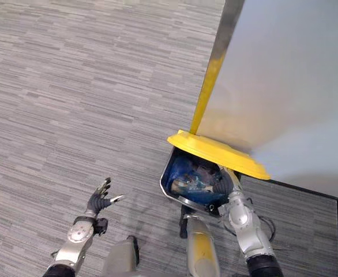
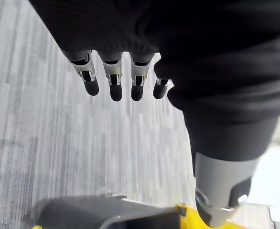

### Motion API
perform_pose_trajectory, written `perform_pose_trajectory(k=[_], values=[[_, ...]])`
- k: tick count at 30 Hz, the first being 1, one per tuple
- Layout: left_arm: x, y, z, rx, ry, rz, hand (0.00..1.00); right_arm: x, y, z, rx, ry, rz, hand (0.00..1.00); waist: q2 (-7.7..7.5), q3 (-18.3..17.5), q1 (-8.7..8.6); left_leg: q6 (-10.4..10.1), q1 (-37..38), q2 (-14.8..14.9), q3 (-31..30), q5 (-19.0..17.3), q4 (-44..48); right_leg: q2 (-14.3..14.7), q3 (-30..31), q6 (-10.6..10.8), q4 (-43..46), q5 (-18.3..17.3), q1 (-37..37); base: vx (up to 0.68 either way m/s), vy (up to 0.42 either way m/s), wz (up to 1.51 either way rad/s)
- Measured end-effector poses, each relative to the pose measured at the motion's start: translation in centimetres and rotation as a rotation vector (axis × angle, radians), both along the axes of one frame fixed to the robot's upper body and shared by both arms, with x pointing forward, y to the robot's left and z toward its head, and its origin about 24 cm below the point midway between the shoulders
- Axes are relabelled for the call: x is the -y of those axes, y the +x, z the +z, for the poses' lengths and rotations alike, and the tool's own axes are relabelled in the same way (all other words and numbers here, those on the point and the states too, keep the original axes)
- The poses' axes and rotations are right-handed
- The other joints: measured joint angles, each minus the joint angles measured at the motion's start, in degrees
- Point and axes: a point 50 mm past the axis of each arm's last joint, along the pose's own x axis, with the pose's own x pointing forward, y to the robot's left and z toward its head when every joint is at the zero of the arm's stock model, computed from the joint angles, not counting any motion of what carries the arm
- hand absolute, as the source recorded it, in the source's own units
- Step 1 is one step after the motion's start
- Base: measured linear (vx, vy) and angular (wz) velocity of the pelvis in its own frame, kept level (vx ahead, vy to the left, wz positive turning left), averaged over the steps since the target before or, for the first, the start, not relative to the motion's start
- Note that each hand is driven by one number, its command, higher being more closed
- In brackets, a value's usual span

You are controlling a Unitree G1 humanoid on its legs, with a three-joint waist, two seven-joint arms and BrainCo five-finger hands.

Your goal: Gather rubbish on tea table into small bin, then transfer packed bag to large trash can.

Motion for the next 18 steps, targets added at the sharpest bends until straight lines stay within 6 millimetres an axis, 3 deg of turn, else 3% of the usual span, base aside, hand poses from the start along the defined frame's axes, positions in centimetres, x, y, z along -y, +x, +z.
perform_pose_trajectory(k=[6, 14, 16, 18], values=[[-3.7, -4.5, -3.4, -0.21, 0.002, 0.206, 0.0, -0.6, -1.1, -3.1, -0.127, 0.048, -0.03, 0.0, -2.7, -2.8, -0.01, -0.6, 6.1, 0.0, 2.6, 0.6, -3.0, 0.9, 1.8, 0.0, -0.9, 0.0, 3.7, 0.03, 0.013, -0.15], [-4.3, -6.5, -4.5, -0.29, 0.011, 0.256, 0.0, -0.7, -4.1, -6.5, -0.274, 0.147, -0.102, 0.0, -4.92, -3.6, -0.1, -0.3, 9.3, -0.5, 3.7, 0.4, -2.6, 0.2, 2.8, 0.0, 0.1, 0.3, 6.1, -0.02, 0.014, -0.04], [-4.1, -6.5, -4.6, -0.292, 0.009, 0.259, 0.0, -0.8, -4.9, -7.4, -0.314, 0.184, -0.127, 0.0, -5.11, -3.6, -0.26, 0.5, 9.2, -0.8, 3.7, -0.3, -0.6, -0.4, 2.9, 1.5, 0.0, 1.2, 6.7, -0.11, 0.037, -0.08], [-3.8, -6.2, -4.6, -0.282, 0.0, 0.259, 0.0, -0.5, -6.3, -8.2, -0.351, 0.239, -0.172, 0.0, -5.68, -3.5, -0.42, 1.9, 7.8, -1.8, 4.2, -0.7, 2.2, -0.9, 4.3, 6.1, -1.8, 4.1, 6.7, -0.19, 0.047, -0.32]])
